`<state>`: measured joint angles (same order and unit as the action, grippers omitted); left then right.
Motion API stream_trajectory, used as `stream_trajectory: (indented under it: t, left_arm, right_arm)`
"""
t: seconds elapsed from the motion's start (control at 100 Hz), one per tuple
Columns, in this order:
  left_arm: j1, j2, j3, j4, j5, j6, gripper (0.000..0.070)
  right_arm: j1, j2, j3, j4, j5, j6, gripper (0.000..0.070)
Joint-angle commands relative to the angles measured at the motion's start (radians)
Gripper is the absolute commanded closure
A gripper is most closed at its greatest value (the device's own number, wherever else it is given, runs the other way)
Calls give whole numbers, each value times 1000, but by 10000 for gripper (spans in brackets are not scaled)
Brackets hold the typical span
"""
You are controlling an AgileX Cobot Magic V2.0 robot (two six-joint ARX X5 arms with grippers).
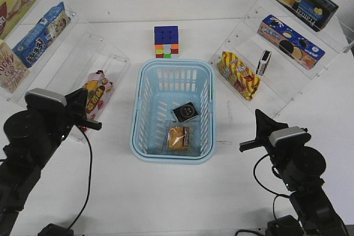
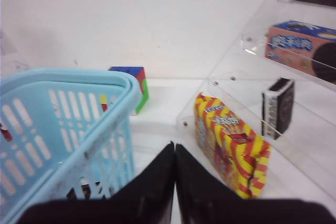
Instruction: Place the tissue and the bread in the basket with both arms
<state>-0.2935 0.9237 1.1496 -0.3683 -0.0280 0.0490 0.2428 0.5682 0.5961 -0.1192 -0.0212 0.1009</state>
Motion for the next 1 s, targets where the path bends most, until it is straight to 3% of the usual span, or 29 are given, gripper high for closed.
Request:
stream_trajectory:
  t: [0.0, 0.1, 0.34, 0.99]
  left_arm:
    - [27, -14, -4, -77, -14, -49, 700]
    - [73, -113, -146, -14, -18, -86, 700]
    - [127, -333, -578, 385, -18, -129, 699]
    - [127, -393, -592, 355, -18, -128, 699]
  right_arm:
    - [3, -23, -5, 11, 17, -23, 700]
    - [4, -38, -18, 12, 55, -23, 700]
    - [6, -35, -19, 10, 72, -23, 700]
    - [6, -37, -18, 14, 74, -23, 700]
